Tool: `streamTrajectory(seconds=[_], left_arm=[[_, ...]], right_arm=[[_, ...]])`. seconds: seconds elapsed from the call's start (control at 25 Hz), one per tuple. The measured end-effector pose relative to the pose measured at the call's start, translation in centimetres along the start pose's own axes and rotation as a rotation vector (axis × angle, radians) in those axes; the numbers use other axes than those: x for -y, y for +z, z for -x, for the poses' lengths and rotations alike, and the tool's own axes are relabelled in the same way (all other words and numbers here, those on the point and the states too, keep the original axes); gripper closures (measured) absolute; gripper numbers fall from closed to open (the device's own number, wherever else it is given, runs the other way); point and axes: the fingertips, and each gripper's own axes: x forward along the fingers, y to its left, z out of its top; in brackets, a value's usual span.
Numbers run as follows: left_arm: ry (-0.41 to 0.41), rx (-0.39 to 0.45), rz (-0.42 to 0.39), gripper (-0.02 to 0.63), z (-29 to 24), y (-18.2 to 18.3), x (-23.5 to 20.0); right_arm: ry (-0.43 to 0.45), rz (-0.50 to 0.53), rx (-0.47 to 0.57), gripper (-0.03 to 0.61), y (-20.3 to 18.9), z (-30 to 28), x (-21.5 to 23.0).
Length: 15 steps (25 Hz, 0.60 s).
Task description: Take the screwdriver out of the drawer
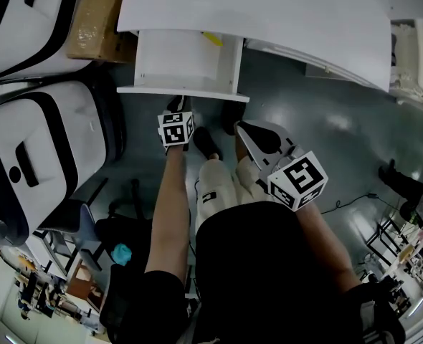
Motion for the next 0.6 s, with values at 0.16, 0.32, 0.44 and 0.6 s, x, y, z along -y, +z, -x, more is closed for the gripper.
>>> streamTrajectory(seconds=[0.16,0.32,0.44,0.6], left_arm=[[-0.016,-0.018,-0.003,0.528,0.6,-0.9,0.2],[-0.028,-0.032,-0.009,0.528,1.0,-1.5,0.3],[-0.022,-0.026,0.0,0.528,1.4,-2.0,0.0],[-0.023,-0.028,-0.006,0.528,1.8,-2.7,0.1]], right_arm=[[-0.006,-0.004,0.0,0.56,-0.8,0.4,-1.2],[-0.006,-0.004,-0.003,0.56,-1.6,0.3,-2.5],[-0.008,-0.006,-0.002,0.56,-2.1,0.2,-3.5],[-0.017,-0.007,0.0,0.56,-2.6,0.4,-4.2]])
